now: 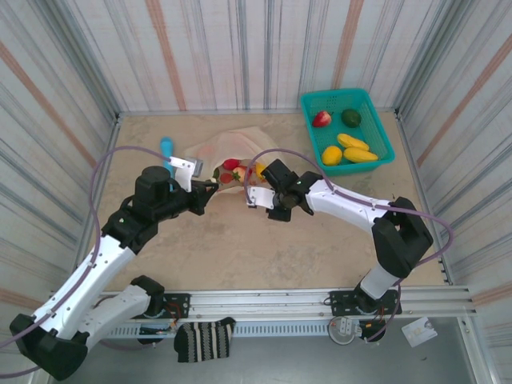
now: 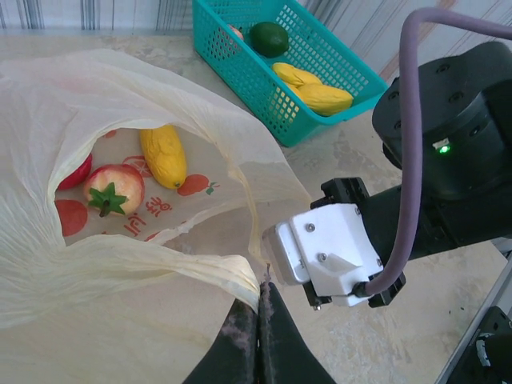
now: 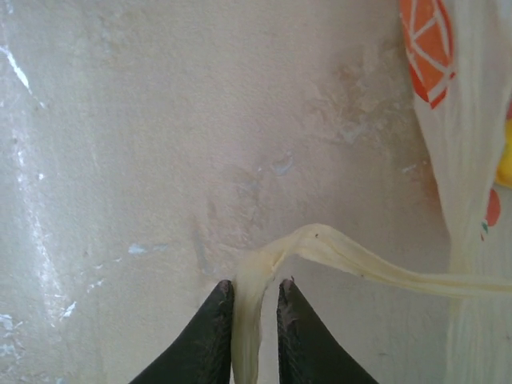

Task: Place the fake fruits into the plastic bag and tie a complex knot

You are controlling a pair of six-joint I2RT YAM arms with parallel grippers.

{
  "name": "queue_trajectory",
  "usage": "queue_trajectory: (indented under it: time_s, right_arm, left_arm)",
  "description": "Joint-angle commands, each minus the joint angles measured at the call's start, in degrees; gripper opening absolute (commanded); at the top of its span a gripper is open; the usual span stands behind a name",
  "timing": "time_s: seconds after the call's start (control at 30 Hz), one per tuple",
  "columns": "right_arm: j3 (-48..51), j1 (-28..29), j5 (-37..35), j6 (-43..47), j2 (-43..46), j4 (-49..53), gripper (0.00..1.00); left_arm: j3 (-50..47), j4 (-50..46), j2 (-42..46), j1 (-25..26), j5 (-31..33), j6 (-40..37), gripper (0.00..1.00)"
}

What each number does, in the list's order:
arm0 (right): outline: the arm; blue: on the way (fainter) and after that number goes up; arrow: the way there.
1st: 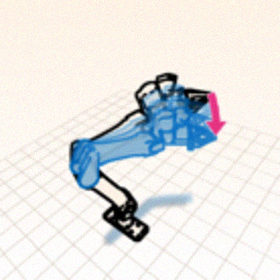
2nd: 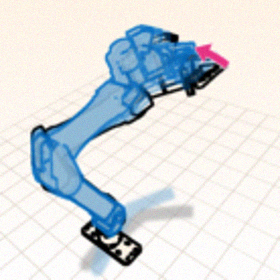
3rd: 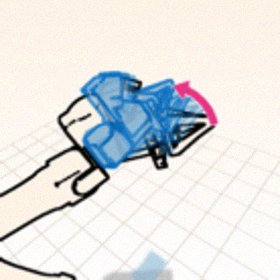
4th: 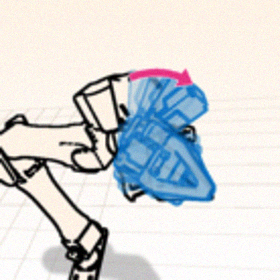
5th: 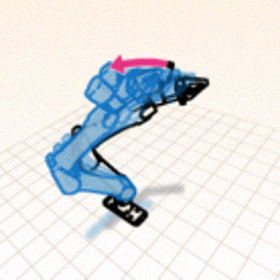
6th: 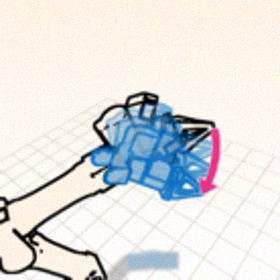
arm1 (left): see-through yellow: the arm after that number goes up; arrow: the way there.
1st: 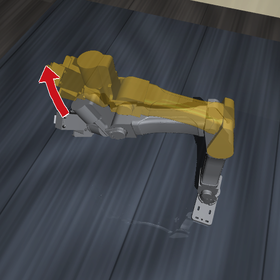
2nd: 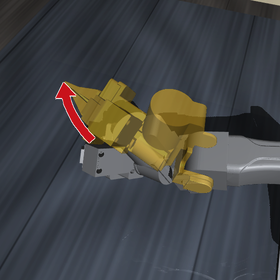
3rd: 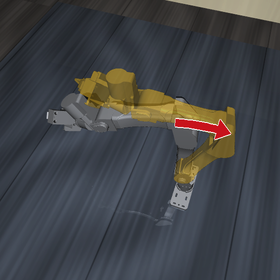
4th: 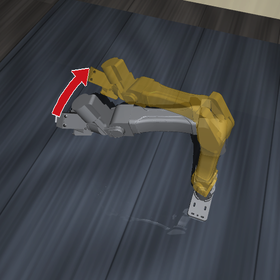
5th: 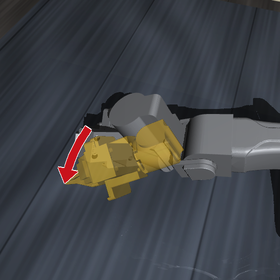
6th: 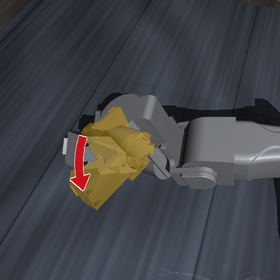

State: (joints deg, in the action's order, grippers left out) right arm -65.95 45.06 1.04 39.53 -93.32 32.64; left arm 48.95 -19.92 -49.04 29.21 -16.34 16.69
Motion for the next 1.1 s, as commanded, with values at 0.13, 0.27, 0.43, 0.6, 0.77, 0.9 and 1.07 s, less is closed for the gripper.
queue_trajectory:
  time_s: [0.13, 0.27, 0.43, 0.6, 0.77, 0.9, 1.07]
  right_arm:
    - [1.62, -1.37, 4.39, -7.45, 6.67, -4.33, 0.02]
    - [1.54, -5.33, 9.83, -16.58, 13.63, -12.34, 0.0]
    - [-3.92, -11.57, 5.58, -35.96, 18.9, -20.33, 0.0]
    - [-15.95, -15.63, 4.03, -46.29, 18.71, -17.97, 0.0]
    - [-25.24, -16.66, -0.01, -49.98, 18.52, -16.11, 0.0]
    - [-28.58, -16.93, -0.74, -49.57, 18.4, -14.18, 0.0]
    - [-27.24, -17.1, -0.93, -49.3, 18.86, -13.14, 0.0]
  left_arm:
    - [0.44, -0.91, 1.58, -0.47, 2.19, -1.13, 0.0]
    - [1.51, 0.71, 2.81, -0.66, 2.66, -0.23, 0.0]
    - [10.53, 1.41, 0.61, -1.96, 2.17, 0.41, 0.0]
    - [22.54, -1.26, -5.61, -4.07, 2.53, -2.05, 0.0]
    - [30.6, -2.82, -10.21, -7.05, 0.86, -1.1, 0.0]
    - [35.29, -4.07, -13.55, -8.73, -3.24, 0.65, 0.0]
    - [34.8, -2.59, -15.36, -9.15, -5.25, 1.72, 0.0]
